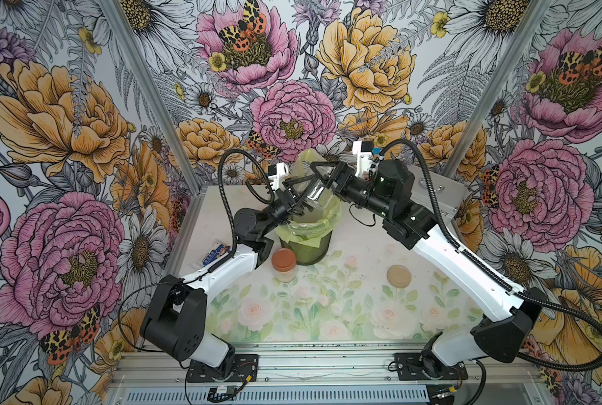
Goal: Empty moldy rice from jars
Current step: Place the jar at the center of the board.
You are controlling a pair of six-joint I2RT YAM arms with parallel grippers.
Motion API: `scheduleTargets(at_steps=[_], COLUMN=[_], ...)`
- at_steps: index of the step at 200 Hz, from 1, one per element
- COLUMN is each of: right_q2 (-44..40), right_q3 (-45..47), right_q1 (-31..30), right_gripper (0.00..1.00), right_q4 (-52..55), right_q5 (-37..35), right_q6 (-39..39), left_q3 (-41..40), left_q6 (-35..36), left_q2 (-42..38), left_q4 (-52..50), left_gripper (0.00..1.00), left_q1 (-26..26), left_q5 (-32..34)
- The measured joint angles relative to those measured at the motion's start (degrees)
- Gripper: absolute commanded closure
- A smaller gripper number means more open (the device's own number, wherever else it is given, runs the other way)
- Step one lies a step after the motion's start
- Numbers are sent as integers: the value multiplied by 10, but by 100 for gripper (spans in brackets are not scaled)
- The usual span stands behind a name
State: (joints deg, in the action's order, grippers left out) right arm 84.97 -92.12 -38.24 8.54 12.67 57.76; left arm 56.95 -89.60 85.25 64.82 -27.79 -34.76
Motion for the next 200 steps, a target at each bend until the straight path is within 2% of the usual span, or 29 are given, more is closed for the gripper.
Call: scheduleTargets(at_steps=[25,53,91,100,114,200], right_q2=[0,0,0,0,0,9], right_q3=[0,0,0,0,-1,-6], right_q1=[0,-1,-1,-1,-1,0], right_gripper=[84,86,87,87,88,89], right_q4=[4,4,4,4,5,15], right_q5=[0,0,0,0,0,-3], right_q6=[0,0,0,0,0,-4], left_q3=[-3,-4,-4,-4,-4,-14], left_q6=[-1,-2,-2,-2,-1,0], left_q2=[0,0,0,0,0,0], left_q4=[3,4,4,4,5,11], left_gripper=[40,35,21,16,2,1], left_q1=[0,0,0,0,0,-2], left_q5=[1,1,1,1,1,0])
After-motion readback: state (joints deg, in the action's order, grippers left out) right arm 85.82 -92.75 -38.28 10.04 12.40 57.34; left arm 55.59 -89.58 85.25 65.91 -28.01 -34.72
